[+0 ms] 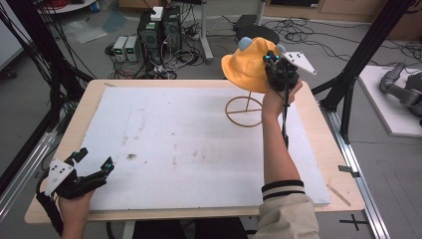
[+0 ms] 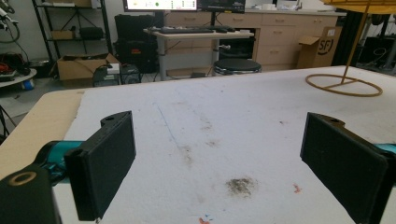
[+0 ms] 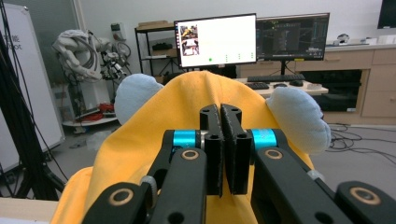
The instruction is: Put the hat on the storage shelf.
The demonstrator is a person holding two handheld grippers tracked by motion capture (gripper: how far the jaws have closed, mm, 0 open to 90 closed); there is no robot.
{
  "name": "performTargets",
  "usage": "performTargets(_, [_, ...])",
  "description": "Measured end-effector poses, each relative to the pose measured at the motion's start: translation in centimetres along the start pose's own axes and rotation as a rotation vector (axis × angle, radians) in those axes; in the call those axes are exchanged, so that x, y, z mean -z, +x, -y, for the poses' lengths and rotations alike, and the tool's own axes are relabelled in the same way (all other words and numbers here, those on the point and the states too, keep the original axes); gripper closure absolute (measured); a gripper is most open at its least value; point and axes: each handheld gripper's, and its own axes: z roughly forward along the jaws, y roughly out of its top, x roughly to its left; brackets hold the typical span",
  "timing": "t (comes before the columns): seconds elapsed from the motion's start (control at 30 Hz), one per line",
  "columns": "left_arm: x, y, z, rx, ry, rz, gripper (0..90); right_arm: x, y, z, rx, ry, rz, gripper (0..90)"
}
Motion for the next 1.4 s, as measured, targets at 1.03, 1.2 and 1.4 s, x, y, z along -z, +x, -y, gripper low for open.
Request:
performTargets(1.03, [-0.4,-0.6,-0.3,-0.002,-0.011,0.011,10.8,7.5,-2.1,-0.2,0.032,-0.032,-0.037,11.9])
performTargets(1.2, [-0.7,-0.6,-0.3,0.004,-0.012,0.012,10.7,11.2,-2.8,-0.1,0.089,-0.046,-0.083,11.9])
performTargets(1.4, [-1.2,-0.8,-0.4,0.008,-0.015,0.022,10.7,15.1,-3.9,0.9,0.115,-0.071,-0.125,11.9])
